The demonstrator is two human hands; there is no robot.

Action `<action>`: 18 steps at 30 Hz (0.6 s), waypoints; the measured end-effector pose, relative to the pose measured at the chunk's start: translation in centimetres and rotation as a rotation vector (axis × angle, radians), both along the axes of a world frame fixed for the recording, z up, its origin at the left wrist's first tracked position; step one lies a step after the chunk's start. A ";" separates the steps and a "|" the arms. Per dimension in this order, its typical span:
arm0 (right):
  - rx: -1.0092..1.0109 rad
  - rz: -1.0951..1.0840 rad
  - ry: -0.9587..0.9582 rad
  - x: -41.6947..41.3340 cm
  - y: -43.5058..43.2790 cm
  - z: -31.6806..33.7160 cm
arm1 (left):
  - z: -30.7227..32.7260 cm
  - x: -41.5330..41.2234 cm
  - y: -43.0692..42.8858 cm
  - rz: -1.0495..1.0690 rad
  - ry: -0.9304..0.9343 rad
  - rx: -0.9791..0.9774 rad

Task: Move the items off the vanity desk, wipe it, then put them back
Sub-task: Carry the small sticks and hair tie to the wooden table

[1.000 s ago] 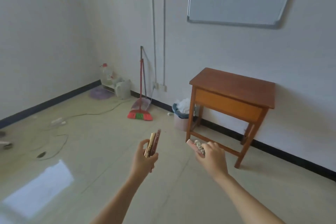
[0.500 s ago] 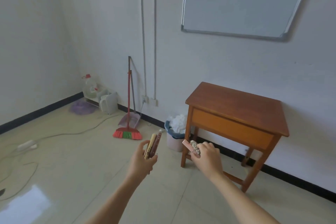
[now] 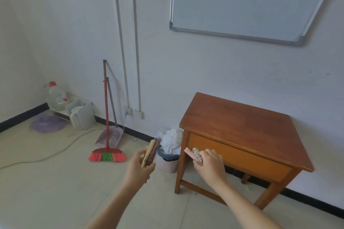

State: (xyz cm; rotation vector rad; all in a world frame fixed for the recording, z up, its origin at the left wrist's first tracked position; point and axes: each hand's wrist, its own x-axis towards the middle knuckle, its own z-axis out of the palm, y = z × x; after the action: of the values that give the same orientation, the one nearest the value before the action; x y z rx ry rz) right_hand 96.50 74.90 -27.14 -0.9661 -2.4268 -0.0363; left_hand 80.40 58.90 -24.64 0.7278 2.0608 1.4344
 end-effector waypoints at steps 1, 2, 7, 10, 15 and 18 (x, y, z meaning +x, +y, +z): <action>0.007 -0.024 -0.014 -0.8 1.3 0.2 | 0.0 -1.1 1.6 -0.019 0.006 0.000; 0.008 -0.050 -0.031 -1.5 2.5 0.5 | 0.3 -2.1 3.3 -0.042 0.015 -0.004; -0.021 -0.154 -0.088 -5.2 8.4 2.7 | 1.2 -6.7 11.8 -0.194 0.050 -0.016; 0.016 -0.238 -0.066 -6.6 12.7 2.8 | 1.1 -8.8 17.9 -0.276 0.072 -0.032; -0.020 -0.353 -0.119 -6.3 16.5 1.1 | -0.5 -9.1 23.1 -0.353 0.109 -0.055; -0.032 -0.392 -0.104 -6.0 20.5 0.8 | -1.4 -9.7 27.4 -0.360 0.100 -0.093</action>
State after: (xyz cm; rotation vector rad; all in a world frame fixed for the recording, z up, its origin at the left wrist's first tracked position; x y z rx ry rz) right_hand 90.47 95.41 -26.35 -1.4731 -2.2969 -0.1902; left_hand 70.73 86.27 -26.05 1.0862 1.9302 1.1139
